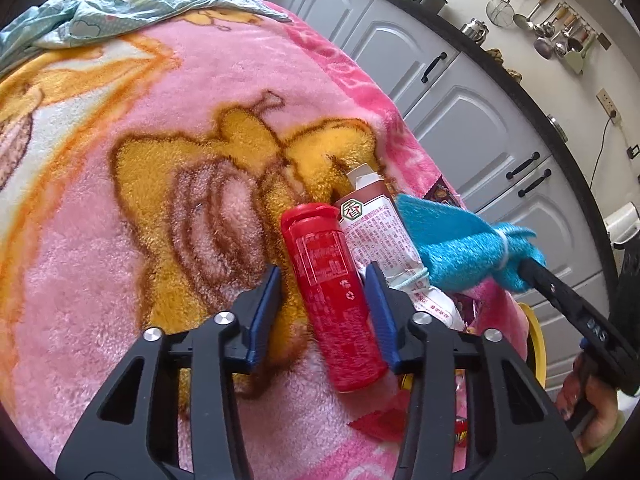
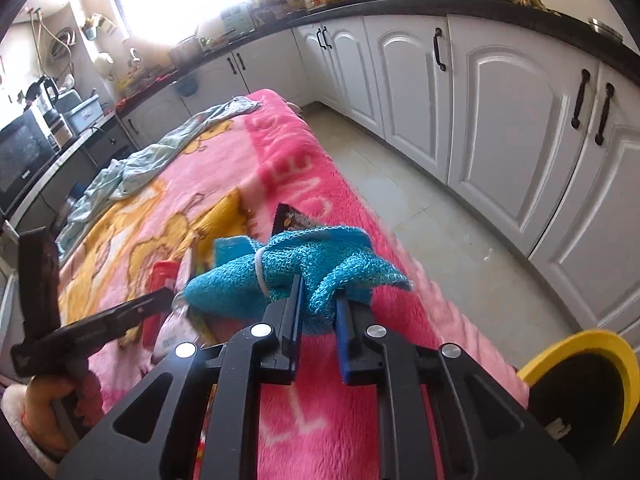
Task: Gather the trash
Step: 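Grasp the red can with the left gripper while the right grasps the blue cloth bow, then carry the red can and blue cloth over the yellow bin with both grippers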
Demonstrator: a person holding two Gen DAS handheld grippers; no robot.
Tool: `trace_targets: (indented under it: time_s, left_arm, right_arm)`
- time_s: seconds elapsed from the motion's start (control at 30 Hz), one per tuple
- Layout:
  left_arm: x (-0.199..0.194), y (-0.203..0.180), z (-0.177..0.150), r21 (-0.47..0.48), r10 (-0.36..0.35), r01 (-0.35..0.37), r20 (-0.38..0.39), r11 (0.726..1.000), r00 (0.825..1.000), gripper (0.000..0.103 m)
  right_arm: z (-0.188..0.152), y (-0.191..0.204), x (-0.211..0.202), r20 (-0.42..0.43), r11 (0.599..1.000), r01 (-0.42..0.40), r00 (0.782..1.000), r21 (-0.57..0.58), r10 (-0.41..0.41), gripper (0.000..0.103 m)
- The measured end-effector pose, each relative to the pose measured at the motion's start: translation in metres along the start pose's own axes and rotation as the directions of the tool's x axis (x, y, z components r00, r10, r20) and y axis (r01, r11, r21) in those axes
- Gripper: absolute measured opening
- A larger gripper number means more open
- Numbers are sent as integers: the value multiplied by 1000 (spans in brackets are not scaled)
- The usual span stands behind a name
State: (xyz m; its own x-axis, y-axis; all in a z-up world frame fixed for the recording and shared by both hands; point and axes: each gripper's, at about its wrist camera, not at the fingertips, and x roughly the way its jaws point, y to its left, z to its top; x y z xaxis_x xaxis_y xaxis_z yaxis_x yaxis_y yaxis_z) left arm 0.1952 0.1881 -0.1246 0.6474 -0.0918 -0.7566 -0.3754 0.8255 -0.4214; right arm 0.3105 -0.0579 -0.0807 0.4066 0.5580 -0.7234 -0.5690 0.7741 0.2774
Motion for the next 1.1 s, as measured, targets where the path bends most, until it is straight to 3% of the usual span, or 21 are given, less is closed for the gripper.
trace_targets:
  time_s: [0.13,0.57,0.9,1.1]
  left_arm:
    - [-4,7,-3,-8,-17,17,-10,1000,1000,22]
    - [-30,13,-15,26,-30,30,18,999,999,22]
    - [-76,-22,-21,143,-68,51,118,988,991,22]
    - [-90,-53,-26,207,-120,90,140,974,983,22]
  right_arm:
    - [-9,0,-16,20,1000,-13,1000,5,13,12]
    - [-19,20,-71,126,997,-5,992,-71,14,10]
    - [-23,31,-102,195,992,38,981,-119,-14,9]
    - [-25,30,-126,232,991,48,973,-122,-19,9]
